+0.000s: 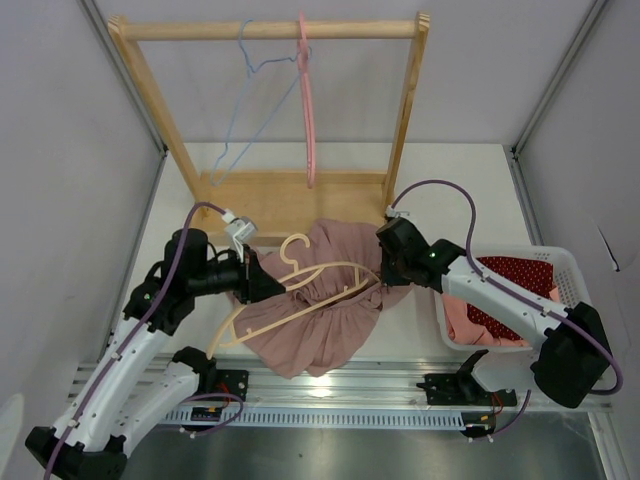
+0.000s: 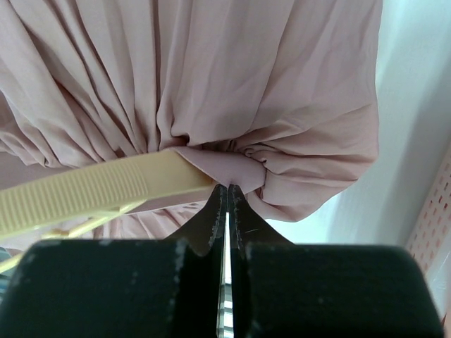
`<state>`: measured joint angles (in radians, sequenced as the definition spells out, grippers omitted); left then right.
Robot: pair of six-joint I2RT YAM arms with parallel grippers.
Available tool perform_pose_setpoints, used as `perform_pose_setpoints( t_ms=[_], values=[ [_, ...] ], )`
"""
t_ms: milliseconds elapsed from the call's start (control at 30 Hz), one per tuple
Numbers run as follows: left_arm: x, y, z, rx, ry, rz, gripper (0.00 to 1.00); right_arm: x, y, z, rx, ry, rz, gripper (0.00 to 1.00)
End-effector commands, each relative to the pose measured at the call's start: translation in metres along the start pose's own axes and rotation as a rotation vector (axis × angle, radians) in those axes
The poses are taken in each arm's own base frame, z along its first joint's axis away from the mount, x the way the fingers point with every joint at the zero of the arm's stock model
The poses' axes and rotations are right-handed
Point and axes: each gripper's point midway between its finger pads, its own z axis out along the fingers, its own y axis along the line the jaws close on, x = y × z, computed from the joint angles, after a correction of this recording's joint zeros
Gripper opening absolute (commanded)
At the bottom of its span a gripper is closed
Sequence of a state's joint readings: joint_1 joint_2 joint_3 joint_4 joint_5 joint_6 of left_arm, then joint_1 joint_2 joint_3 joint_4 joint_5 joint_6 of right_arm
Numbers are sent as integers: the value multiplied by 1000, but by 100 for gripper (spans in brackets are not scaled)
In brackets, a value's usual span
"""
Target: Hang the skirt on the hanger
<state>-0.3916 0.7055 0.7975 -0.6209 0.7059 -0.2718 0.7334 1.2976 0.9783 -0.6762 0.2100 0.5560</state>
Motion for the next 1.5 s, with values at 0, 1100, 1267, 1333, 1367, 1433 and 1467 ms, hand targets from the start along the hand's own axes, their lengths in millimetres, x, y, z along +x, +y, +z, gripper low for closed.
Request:
perform_pose_setpoints(
  t_ms=[0, 1100, 1267, 1333, 1367, 1433, 1467],
  values=[
    [-11, 5, 2, -40, -41, 17, 0, -5, 1, -10, -30, -26, -4, 0],
    [-24, -20, 69, 38, -18, 27, 0, -9, 48, -40, -181, -8, -121, 0],
    [-19, -21, 82, 40, -4, 21, 0, -11, 62, -50, -199, -20, -141, 0],
    [-17, -19, 85, 34, 2, 16, 0, -15, 73, -60, -219, -34, -150, 0],
    [-19, -20, 86, 36, -4, 17, 0, -15, 76, -62, -225, -35, -155, 0],
    [-19, -18, 88, 29, -5, 16, 0, -19, 84, -73, -231, -54, -171, 0],
    [-21, -19, 88, 32, -11, 19, 0, -20, 86, -77, -232, -59, -172, 0]
  ],
)
